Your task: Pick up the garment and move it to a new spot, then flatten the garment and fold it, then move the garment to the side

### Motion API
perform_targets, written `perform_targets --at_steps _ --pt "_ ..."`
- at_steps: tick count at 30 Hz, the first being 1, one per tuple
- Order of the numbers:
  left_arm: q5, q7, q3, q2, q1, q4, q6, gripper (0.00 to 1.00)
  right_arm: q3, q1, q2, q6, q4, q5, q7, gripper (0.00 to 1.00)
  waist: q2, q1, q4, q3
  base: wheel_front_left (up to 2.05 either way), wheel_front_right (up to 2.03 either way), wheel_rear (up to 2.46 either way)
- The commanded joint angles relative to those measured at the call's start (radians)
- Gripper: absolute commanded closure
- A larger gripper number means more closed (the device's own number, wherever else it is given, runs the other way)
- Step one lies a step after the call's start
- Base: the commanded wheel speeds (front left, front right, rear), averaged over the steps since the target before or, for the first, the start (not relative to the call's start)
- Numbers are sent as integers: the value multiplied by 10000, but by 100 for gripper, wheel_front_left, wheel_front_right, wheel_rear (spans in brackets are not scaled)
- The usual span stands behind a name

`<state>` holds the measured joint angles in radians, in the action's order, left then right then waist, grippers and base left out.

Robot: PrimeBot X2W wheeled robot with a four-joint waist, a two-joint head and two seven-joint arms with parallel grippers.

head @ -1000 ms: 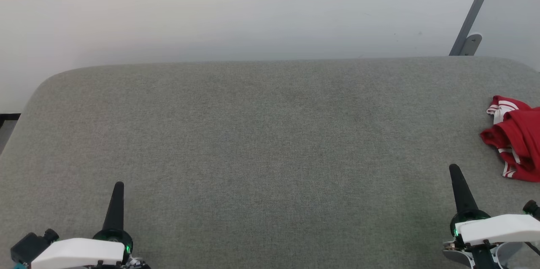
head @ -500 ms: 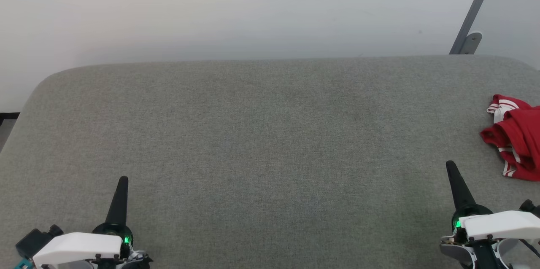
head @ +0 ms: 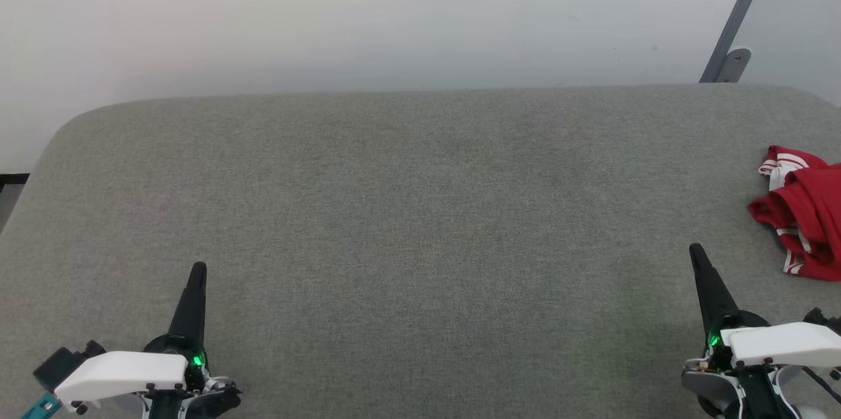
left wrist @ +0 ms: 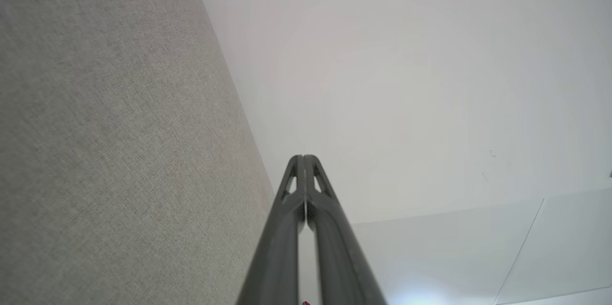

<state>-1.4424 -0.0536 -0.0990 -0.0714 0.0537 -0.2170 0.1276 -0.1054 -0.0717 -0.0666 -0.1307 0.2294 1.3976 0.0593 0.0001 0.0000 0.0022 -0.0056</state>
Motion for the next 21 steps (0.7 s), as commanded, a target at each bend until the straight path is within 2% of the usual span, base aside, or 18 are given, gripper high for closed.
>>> perform_targets --at_steps 1,21 --pt "-210 -65 -39 -24 182 1 43 100 -46 -153 27 -1 -24 219 83 100 -1 0 -1 4 0 0 0" --pt "-1467 -472 -87 141 523 -237 53 100 -94 -386 158 0 142 1776 488 100 -1 0 -17 67 0 0 0"
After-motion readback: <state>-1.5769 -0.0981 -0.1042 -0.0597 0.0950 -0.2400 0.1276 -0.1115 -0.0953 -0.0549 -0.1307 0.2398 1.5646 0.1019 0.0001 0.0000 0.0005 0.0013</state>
